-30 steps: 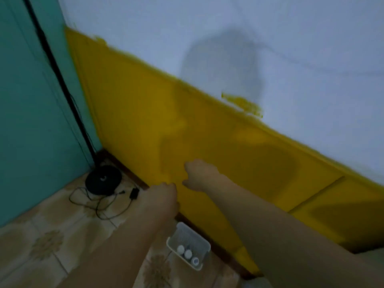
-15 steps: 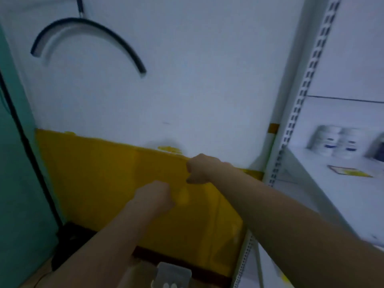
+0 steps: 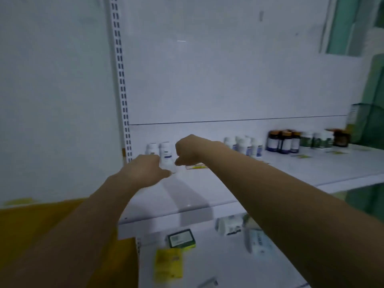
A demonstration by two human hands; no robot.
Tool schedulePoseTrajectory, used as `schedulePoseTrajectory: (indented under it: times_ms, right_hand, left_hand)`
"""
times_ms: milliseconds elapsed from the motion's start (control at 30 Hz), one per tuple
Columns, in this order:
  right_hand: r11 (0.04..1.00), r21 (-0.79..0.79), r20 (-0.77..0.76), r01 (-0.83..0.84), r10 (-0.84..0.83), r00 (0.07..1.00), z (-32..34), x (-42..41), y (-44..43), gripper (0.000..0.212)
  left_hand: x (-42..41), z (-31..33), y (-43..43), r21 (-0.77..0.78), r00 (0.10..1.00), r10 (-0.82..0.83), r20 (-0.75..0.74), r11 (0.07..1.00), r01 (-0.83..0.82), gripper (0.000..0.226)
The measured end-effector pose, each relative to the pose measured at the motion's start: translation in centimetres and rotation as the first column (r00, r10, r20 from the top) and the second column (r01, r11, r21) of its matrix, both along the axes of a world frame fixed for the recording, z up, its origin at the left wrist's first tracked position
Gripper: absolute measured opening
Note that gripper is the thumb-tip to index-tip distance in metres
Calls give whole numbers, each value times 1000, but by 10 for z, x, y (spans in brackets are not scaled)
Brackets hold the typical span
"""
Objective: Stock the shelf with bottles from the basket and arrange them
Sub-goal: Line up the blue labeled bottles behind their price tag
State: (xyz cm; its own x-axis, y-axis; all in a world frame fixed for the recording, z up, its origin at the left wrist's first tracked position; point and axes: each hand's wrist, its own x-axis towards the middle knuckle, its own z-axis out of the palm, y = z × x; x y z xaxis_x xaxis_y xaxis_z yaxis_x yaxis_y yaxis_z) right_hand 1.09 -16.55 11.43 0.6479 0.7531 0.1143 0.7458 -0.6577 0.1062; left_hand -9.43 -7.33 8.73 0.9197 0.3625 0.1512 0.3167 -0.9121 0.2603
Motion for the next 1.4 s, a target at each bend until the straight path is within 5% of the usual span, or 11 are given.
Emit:
schedulePoseTrajectory:
  times_ms: [333, 467, 667, 1000, 1400]
  right_hand:
    - [953, -38, -24, 301, -302, 953, -7, 155, -218, 16]
    - [937, -25, -49, 347, -348, 936, -9, 207, -256, 34]
    - [935, -40, -54, 352, -354, 934, -16, 268, -263, 30]
    - [981, 72, -30, 181, -179, 983, -11, 331, -217, 32]
    - [979, 156, 85, -129, 117, 990, -29, 349, -172, 39]
  left_hand:
    - [179, -7, -180, -15, 976, -214, -44, 977, 214, 49]
    - [240, -19, -201, -21, 967, -250, -54, 968, 249, 46]
    - [309, -28, -198, -9, 965, -260, 19, 966, 260, 49]
    - [335, -37, -175, 63, 997, -76, -21, 995, 77, 34]
    - [318, -80, -181, 120, 948, 292, -128, 953, -278, 62]
